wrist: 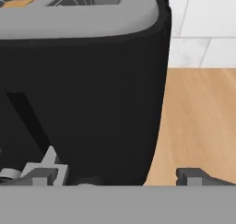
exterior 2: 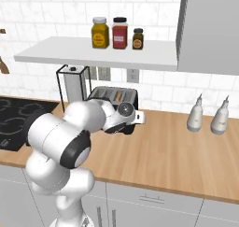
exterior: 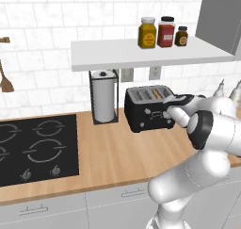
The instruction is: Start the toaster. Once the lever pops up, take the bread to the plate on the dining counter.
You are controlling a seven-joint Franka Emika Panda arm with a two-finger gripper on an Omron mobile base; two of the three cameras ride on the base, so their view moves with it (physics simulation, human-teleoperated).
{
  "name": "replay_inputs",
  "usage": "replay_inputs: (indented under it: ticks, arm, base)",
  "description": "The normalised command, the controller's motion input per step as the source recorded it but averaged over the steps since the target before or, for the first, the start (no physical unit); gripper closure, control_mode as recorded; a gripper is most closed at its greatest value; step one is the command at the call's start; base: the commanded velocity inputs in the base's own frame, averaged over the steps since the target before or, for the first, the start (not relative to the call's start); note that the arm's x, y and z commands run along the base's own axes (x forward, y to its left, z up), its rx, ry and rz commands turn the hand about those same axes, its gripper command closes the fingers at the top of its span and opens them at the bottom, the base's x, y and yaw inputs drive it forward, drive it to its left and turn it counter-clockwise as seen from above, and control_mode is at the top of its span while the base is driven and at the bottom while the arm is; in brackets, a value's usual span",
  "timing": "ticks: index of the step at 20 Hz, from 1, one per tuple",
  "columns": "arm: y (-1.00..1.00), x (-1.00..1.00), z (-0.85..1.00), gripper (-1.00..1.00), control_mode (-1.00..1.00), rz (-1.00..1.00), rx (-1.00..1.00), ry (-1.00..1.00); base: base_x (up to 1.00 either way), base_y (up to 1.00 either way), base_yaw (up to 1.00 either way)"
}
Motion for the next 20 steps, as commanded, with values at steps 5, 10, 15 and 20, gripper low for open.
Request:
replay_inputs:
  ticks: [5,10,15,20]
  arm:
    - [0.00,0.00,-0.57,-1.00,-1.00,0.00,0.00,0.01]
    - [0.00,-0.13,-0.11,-1.00,-1.00,0.00,0.00,-0.01]
    - [0.00,-0.34,0.05,-1.00,-1.00,0.00,0.00,-0.03]
    - [0.00,-0.19,0.42,-1.00,-1.00,-0.01,0.00,-0.03]
  base:
    - [0.00,0.00,0.00]
    - [0.00,0.00,0.00]
    - [0.00,0.00,0.00]
    - [0.00,0.00,0.00]
